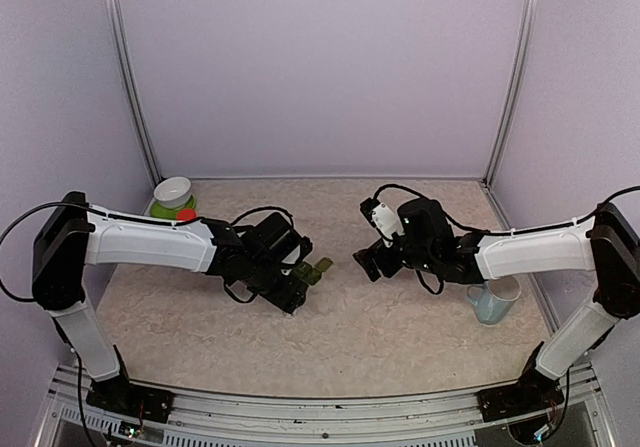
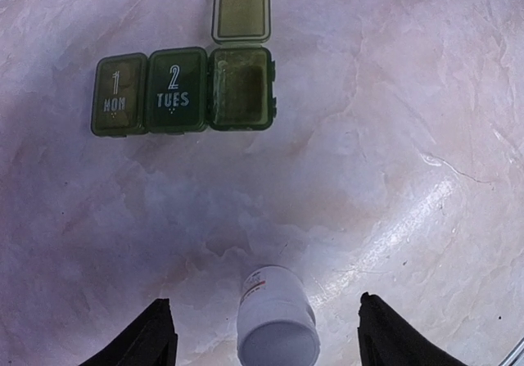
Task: Sort the pills into containers
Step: Pick up the pill bottle from the center of the board.
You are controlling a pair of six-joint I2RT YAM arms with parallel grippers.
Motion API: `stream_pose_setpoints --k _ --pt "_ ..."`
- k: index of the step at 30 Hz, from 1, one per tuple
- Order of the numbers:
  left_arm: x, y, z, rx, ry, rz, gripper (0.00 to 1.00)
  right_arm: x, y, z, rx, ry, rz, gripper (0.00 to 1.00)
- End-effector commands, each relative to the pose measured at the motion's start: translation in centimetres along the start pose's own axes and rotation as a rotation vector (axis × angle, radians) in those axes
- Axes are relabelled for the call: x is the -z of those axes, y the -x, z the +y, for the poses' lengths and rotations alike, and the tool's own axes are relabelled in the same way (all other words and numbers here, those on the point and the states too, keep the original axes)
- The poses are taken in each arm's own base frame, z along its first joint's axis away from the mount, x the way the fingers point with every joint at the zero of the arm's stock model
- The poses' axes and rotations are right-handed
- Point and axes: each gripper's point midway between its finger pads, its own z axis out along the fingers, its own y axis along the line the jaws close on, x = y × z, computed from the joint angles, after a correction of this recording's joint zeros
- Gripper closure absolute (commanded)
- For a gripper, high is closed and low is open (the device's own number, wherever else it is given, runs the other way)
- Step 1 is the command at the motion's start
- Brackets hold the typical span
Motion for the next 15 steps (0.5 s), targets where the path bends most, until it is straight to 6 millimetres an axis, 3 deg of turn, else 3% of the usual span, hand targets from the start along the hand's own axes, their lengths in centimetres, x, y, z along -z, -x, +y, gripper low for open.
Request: stream_pose_setpoints --k 1,15 --pt "-0.24 -0.41 -0.17 -0.011 0.006 0.038 0.28 -0.26 0.43 -0.62 -0.007 -0.027 0.004 0.0" --pt "-1.19 -1.13 -0.49 -0.026 -0.001 0.09 0.44 -0.42 0.31 -0.59 -0.006 -0.027 0.01 0.0"
